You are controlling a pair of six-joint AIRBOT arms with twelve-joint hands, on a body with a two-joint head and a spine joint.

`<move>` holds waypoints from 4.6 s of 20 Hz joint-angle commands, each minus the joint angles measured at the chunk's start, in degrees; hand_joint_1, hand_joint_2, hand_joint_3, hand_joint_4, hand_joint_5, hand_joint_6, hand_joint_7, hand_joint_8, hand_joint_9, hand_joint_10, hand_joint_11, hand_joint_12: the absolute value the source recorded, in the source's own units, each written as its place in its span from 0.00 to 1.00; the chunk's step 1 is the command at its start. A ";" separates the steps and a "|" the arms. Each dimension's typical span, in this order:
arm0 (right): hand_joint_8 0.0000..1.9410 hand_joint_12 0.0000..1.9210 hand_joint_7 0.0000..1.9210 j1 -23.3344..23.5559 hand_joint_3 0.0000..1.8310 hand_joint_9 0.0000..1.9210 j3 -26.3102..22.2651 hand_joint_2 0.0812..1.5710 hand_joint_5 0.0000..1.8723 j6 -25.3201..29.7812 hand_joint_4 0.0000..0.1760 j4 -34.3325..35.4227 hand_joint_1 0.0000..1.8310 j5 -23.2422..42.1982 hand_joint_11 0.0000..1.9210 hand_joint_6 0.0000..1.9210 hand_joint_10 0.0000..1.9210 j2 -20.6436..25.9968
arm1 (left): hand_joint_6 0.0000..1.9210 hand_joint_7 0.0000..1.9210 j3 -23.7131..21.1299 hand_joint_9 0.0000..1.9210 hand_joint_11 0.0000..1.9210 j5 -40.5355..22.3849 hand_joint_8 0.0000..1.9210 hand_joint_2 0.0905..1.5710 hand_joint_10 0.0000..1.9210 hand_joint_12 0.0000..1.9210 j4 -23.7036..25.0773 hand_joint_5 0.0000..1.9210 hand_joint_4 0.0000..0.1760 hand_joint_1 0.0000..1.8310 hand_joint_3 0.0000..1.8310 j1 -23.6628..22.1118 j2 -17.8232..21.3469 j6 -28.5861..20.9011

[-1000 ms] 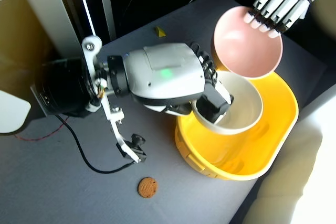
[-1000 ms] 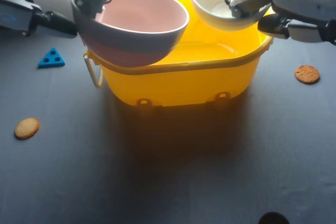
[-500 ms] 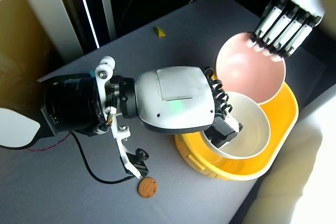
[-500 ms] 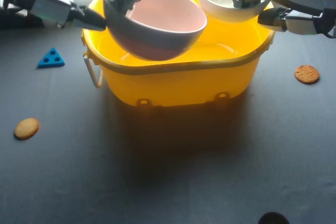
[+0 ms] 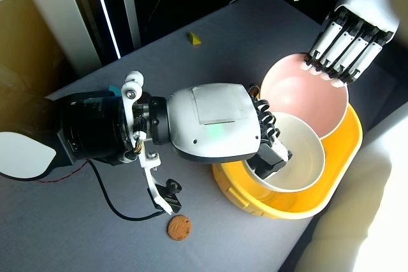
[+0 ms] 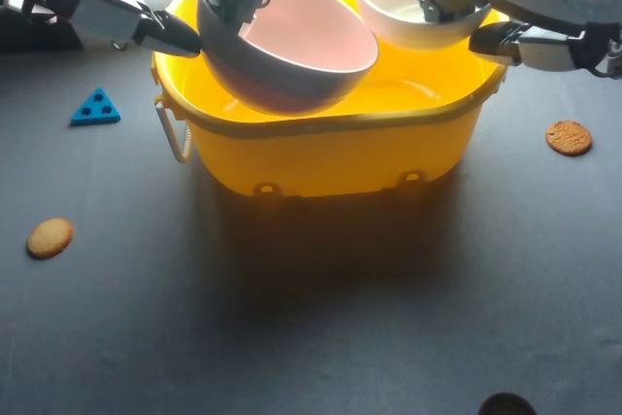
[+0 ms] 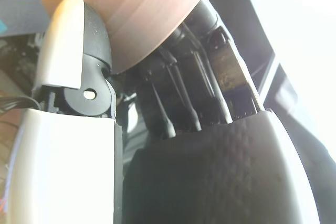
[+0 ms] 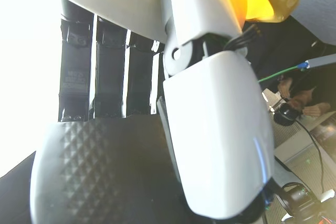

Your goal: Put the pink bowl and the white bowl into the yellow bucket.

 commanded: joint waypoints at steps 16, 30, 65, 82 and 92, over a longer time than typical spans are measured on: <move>0.00 0.66 0.32 0.26 0.00 0.31 0.86 0.67 0.32 4.50 0.00 2.68 0.50 4.25 0.05 0.00 0.00 -0.02 | 0.00 0.16 -1.13 0.16 0.00 -1.23 0.00 0.79 0.00 0.53 -4.78 0.08 0.00 0.41 0.01 1.65 1.58 1.01; 0.00 0.14 0.02 1.19 0.00 0.01 -9.02 0.63 0.03 9.72 0.00 4.26 0.16 -5.83 0.00 0.00 0.00 9.11 | 0.00 0.00 -10.74 0.00 0.00 -1.11 0.00 0.74 0.00 0.00 3.65 0.00 0.00 0.08 0.00 3.37 12.14 -1.07; 0.00 0.00 0.00 -2.55 0.00 0.00 -10.67 0.62 0.00 12.06 0.00 4.55 0.00 -7.13 0.00 0.00 0.00 10.73 | 0.00 0.00 -18.69 0.00 0.00 0.08 0.00 0.73 0.00 0.00 20.66 0.00 0.00 0.00 0.00 2.86 22.54 -9.42; 0.00 0.00 0.00 -2.40 0.00 0.00 -10.68 0.63 0.00 12.07 0.00 4.54 0.00 -6.43 0.00 0.00 0.00 10.76 | 0.00 0.00 -22.42 0.00 0.00 4.26 0.00 0.74 0.00 0.00 24.22 0.00 0.00 0.00 0.00 2.94 22.71 -18.05; 0.00 0.01 0.00 -2.40 0.01 0.00 -10.68 0.65 0.01 12.07 0.00 4.55 0.00 -6.38 0.00 0.00 0.00 10.79 | 0.00 0.00 -24.04 0.00 0.00 5.95 0.00 0.76 0.00 0.00 22.81 0.00 0.00 0.00 0.01 4.01 22.78 -17.60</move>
